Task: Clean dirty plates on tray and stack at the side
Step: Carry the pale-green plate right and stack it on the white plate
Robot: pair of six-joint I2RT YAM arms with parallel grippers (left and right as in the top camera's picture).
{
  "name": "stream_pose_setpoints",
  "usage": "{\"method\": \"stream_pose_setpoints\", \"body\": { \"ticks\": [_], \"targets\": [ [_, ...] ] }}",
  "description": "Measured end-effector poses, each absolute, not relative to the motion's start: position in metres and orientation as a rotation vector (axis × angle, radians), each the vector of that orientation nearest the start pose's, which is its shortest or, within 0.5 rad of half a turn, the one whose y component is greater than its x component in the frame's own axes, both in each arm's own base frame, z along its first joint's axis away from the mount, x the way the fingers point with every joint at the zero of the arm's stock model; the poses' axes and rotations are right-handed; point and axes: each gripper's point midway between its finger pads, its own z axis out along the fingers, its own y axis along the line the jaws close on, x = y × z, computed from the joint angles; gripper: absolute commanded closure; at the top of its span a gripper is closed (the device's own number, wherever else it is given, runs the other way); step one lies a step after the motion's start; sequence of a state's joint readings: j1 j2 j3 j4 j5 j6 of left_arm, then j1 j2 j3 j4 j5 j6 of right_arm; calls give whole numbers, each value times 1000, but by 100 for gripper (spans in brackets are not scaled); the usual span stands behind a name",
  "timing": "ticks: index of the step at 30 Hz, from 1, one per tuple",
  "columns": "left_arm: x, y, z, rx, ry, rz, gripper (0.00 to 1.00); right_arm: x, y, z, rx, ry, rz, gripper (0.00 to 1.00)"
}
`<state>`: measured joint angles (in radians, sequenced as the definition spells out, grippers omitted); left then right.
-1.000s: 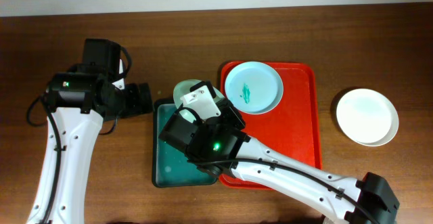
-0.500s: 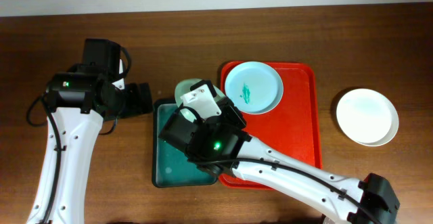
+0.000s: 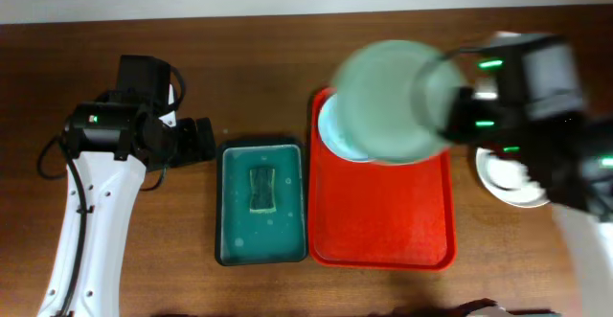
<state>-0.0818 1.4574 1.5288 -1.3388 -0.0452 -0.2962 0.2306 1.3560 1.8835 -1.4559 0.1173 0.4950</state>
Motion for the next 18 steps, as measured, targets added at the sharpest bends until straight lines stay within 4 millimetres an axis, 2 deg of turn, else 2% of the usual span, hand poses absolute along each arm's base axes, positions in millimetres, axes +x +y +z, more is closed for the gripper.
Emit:
{"method": "stream_pose_setpoints", "body": {
  "ticks": [1,2,4,5,7,9,12,13,15,16,17,18],
  "targets": [
    [303,-17,219,-313,2818,-19,1,279,14,345,491,2493,115,96],
    [303,-17,219,-313,2817,-19,0,276,5,342,509,2513,130,96],
    [303,-17,219,-313,2817,-19,1,268,-21,323,592,2575,150,96],
    [303,-17,219,-312,2818,-19,1,264,-29,307,628,2622,167,96],
    [303,-17,219,-313,2817,-18,1,263,-33,272,649,2706,189,96],
    [304,-17,219,-313,2816,-18,1,254,-22,214,663,2850,263,96],
    [303,-17,219,-313,2817,-19,1,238,-9,147,681,2980,363,96],
    [303,-17,219,-313,2818,-19,1,237,-9,139,695,2977,386,96],
    [303,-17,219,-313,2818,-19,0,260,-36,142,784,2835,377,96],
    [304,-17,219,-313,2816,-18,1,267,-67,144,915,2735,319,96],
    [303,-17,219,-314,2817,-19,0,264,-107,143,1097,2633,240,96],
    [303,-17,219,-313,2819,-19,0,260,-133,139,1219,2568,208,96]
  ]
}}
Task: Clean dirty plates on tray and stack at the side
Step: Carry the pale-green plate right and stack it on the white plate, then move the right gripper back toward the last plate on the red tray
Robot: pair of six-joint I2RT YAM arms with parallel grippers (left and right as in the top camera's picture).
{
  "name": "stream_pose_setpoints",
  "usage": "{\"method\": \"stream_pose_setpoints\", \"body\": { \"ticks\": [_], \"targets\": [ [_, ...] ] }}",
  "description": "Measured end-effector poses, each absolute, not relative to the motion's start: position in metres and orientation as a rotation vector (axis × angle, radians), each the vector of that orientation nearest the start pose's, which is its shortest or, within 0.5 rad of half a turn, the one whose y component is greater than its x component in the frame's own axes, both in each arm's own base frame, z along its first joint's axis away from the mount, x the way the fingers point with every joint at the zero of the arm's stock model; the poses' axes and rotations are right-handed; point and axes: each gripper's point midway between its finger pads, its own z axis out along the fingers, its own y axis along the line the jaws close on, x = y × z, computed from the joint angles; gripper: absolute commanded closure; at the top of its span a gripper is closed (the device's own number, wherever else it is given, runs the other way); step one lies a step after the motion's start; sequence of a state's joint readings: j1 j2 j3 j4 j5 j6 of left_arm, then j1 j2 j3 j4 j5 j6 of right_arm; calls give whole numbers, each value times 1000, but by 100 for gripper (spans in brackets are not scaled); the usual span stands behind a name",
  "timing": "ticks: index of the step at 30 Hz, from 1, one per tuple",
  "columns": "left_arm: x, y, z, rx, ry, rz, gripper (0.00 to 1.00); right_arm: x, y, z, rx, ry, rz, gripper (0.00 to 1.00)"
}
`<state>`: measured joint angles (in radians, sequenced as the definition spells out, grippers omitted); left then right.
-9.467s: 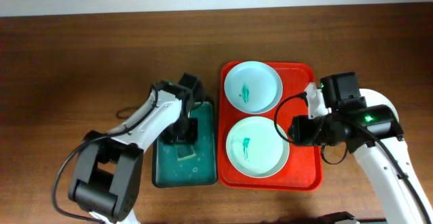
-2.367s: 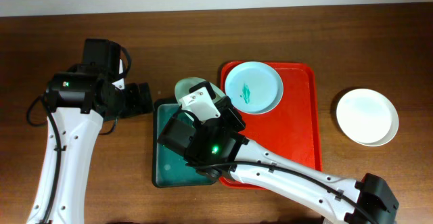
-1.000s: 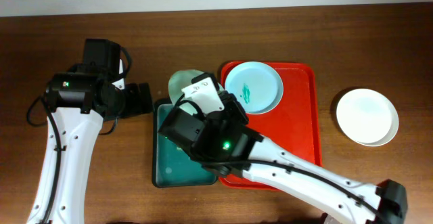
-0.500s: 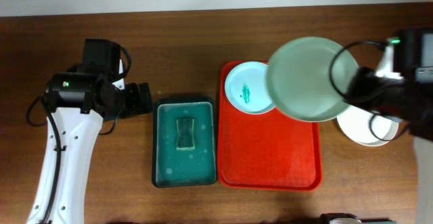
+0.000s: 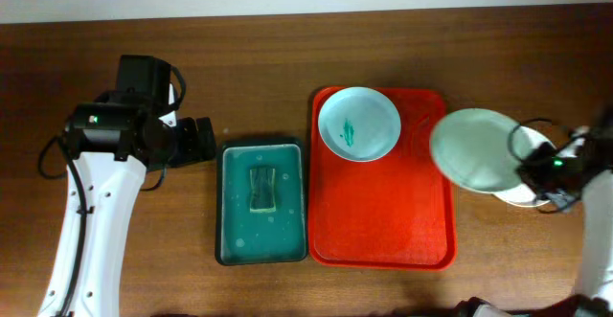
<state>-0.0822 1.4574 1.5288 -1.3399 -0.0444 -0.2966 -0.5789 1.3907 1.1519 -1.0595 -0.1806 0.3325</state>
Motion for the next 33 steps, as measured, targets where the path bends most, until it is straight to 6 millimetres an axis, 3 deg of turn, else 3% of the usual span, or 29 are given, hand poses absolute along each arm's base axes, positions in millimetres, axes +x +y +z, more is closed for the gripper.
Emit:
{"method": "stream_pose_setpoints", "body": {
  "ticks": [3,5,7,8,9,13,15,17,19,21,23,27,30,33],
  "targets": [
    [303,-17,219,-312,2818,-19,1,233,-202,108,1571,2433,151,96],
    [303,-17,219,-312,2818,-19,1,230,-219,91,1644,2410,153,96],
    [303,-17,219,-312,2818,-18,1,233,-225,73,1666,2427,166,95],
    [303,-17,219,-312,2818,-19,1,235,-224,64,1675,2448,175,72],
    [303,-17,219,-313,2818,-19,1,235,-221,57,1681,2471,186,63],
    [303,-17,219,-312,2818,-19,1,242,-208,52,1666,2508,256,61],
    [303,-17,219,-312,2818,-19,1,252,-182,73,1561,2526,385,60],
    [303,-17,219,-312,2818,-18,1,269,-146,123,1302,2506,452,61],
    [304,-17,219,-312,2817,-18,1,280,-79,195,855,2458,514,61],
    [304,-17,219,-312,2817,-18,0,266,-8,237,463,2443,577,61],
    [303,-17,219,-312,2817,-19,1,244,52,256,125,2440,635,59],
    [303,-17,219,-312,2817,-19,1,225,99,249,-199,2496,582,59],
    [303,-17,219,-312,2818,-19,1,230,107,228,-253,2585,521,60],
    [301,-22,218,-308,2831,-57,1,237,114,191,-277,2759,485,61]
  ]
}}
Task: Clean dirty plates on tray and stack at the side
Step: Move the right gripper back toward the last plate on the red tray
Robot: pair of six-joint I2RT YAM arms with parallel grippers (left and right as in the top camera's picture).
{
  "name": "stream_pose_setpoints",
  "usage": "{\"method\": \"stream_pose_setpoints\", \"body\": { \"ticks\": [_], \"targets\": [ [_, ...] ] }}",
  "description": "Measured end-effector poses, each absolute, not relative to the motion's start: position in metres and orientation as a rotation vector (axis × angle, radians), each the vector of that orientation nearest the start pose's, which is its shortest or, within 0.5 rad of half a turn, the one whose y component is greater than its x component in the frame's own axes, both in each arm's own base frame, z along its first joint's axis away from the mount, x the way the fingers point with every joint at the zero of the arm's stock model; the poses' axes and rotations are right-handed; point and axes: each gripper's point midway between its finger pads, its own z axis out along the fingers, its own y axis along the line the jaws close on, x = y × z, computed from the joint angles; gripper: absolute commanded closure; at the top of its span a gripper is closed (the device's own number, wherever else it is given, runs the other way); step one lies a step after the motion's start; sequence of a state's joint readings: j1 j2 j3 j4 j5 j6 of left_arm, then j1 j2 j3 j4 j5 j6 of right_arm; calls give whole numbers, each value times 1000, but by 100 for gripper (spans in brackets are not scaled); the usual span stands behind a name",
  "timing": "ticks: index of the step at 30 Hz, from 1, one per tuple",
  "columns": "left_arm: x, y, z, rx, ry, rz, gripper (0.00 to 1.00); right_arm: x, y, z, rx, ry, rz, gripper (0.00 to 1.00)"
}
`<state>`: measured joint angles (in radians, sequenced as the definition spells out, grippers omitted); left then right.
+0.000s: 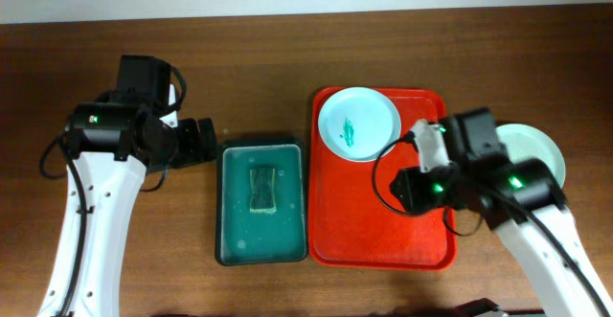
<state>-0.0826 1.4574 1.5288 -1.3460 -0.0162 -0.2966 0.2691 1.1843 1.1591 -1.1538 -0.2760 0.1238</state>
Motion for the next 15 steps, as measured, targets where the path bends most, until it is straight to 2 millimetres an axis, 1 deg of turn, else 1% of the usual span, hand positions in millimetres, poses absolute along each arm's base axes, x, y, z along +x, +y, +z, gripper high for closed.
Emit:
{"method": "stream_pose_setpoints", "body": {
  "ticks": [2,3,4,5,6,7,8,10,12,13,14,15],
  "targets": [
    [301,-33,218,-294,2837,-146,0,244,115,179,-261,2799,474,61],
    [302,-40,219,-284,2836,-207,8,249,116,175,-245,2803,473,61],
    [302,-45,220,-257,2838,-247,11,252,117,173,-233,2810,472,61],
    [301,-51,220,-210,2842,-270,10,252,117,170,-227,2823,471,62],
    [300,-59,221,-118,2844,-286,9,253,117,166,-220,2841,469,63],
    [298,-71,221,-1,2845,-301,2,255,117,160,-213,2864,465,63],
    [296,-82,222,89,2838,-316,0,256,117,157,-211,2872,461,63],
    [297,-97,224,197,2812,-334,0,259,118,157,-211,2861,462,63],
    [296,-105,225,257,2801,-342,0,262,118,158,-205,2851,459,64],
    [296,-105,225,259,2800,-342,0,269,117,159,-180,2828,441,65],
    [296,-106,225,263,2799,-341,0,282,114,162,-125,2782,418,65],
    [296,-106,225,263,2799,-341,0,288,108,163,-70,2774,404,65]
  ]
}}
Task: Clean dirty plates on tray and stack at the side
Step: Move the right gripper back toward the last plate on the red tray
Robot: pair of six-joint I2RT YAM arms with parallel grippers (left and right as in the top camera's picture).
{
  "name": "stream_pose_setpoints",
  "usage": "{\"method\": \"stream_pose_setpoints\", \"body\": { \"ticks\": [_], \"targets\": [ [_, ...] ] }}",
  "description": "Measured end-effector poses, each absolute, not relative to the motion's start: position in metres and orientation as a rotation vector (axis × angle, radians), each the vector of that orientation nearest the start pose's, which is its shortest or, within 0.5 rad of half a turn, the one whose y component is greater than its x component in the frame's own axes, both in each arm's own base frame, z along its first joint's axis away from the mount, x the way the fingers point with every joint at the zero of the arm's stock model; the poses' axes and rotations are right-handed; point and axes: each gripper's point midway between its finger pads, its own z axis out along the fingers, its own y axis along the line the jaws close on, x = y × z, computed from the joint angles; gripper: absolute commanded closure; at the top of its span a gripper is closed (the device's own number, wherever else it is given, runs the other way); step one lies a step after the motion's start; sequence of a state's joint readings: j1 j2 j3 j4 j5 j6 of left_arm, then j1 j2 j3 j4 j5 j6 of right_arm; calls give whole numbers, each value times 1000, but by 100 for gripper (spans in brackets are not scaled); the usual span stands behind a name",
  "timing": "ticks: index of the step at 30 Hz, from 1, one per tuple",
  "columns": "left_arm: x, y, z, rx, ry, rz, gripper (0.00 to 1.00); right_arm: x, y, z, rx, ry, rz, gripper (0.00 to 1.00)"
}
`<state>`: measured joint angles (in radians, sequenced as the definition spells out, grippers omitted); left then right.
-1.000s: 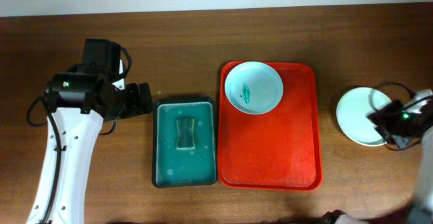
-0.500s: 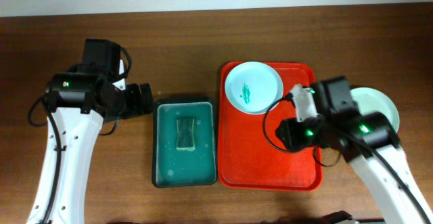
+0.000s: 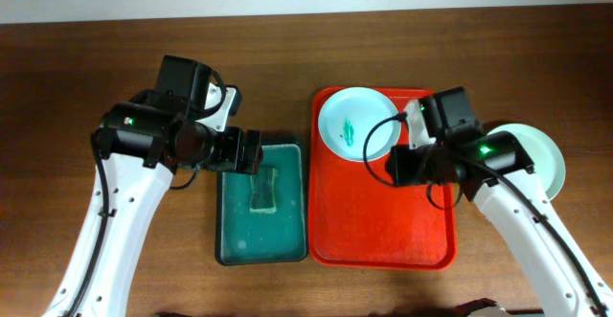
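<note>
A white plate with a green smear lies at the far left corner of the red tray. A pale green plate rests on the table right of the tray, partly hidden by my right arm. My right gripper hovers over the tray just below the smeared plate, open and holding nothing. A sponge lies in the teal basin. Over the basin's far left edge my left gripper is open, just beyond the sponge.
The basin stands directly left of the tray, nearly touching it. Bare brown table lies to the left of the basin and in front of both. The table's back edge meets a light wall at the top.
My left arm has moved right, from beside the basin to over its far left edge. My right gripper has moved up the tray toward the smeared plate.
My right gripper held a pale green plate high over the tray's far end. Then the plate was above the white one on the table right of the tray. Later it lay there and the gripper was back over the tray. Now both grippers have closed in, left on the basin, right on the smeared plate.
</note>
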<state>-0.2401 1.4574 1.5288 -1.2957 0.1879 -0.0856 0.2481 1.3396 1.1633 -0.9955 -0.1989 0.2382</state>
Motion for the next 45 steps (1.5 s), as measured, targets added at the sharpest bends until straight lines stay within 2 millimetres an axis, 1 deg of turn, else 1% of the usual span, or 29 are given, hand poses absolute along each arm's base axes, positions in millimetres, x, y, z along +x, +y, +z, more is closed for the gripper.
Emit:
{"method": "stream_pose_setpoints", "body": {
  "ticks": [1,4,5,6,8,9,10,11,13,14,17,19,20,21,25,26,27,28,30,31,32,35,36,37,39,41,43,44,45],
  "targets": [
    [296,-106,225,264,2798,-342,1,298,99,165,-4,2776,388,65],
    [296,-106,225,264,2798,-342,1,351,83,177,60,2732,357,64],
    [296,-106,225,264,2798,-341,1,377,81,165,38,2739,310,64],
    [296,-106,224,264,2800,-341,1,389,79,149,39,2759,270,64],
    [296,-106,224,264,2799,-341,1,414,69,103,55,2803,205,65],
    [296,-106,224,264,2800,-341,1,420,65,87,70,2820,195,65],
    [296,-106,224,264,2800,-341,0,433,55,59,111,2836,203,65],
    [296,-106,224,264,2801,-341,1,438,47,29,160,2871,268,70],
    [296,-106,224,266,2800,-341,0,439,47,10,176,2895,317,89],
    [296,-106,224,268,2799,-341,1,442,51,7,168,2889,339,96],
    [296,-106,224,268,2800,-340,1,443,57,7,158,2890,379,96],
    [296,-106,224,268,2799,-341,0,430,59,7,183,2940,398,96],
    [296,-106,224,269,2800,-341,1,417,58,9,204,2992,398,96],
    [296,-106,224,269,2799,-340,1,393,57,16,234,3073,388,96],
    [296,-106,224,269,2798,-341,1,323,53,77,352,3222,370,96],
    [296,-106,225,269,2798,-343,1,311,56,94,364,3204,394,96],
    [296,-106,225,270,2798,-345,1,292,59,103,387,3186,420,96],
    [296,-106,225,270,2796,-346,1,269,61,102,415,3193,432,96],
    [295,-106,225,270,2799,-347,0,252,65,83,503,3085,468,96],
    [296,-107,225,271,2797,-350,1,236,65,69,591,3044,482,96],
    [295,-107,225,271,2799,-351,1,229,65,55,697,2959,508,96],
    [296,-107,225,271,2796,-350,1,217,64,31,835,2874,537,95],
    [296,-107,225,271,2796,-350,1,209,63,20,878,2879,534,81],
    [296,-107,225,271,2796,-350,1,206,63,14,906,2876,536,78],
    [296,-107,225,271,2796,-350,1,210,64,16,891,2864,552,78],
    [298,-108,226,273,2785,-357,0,210,63,33,754,2925,519,74],
    [300,-110,227,276,2773,-374,1,221,58,68,566,2953,452,67],
    [299,-112,227,279,2776,-387,0,240,52,99,414,2902,392,67],
    [298,-113,228,281,2775,-400,0,246,48,112,360,2882,351,67]
  ]
}}
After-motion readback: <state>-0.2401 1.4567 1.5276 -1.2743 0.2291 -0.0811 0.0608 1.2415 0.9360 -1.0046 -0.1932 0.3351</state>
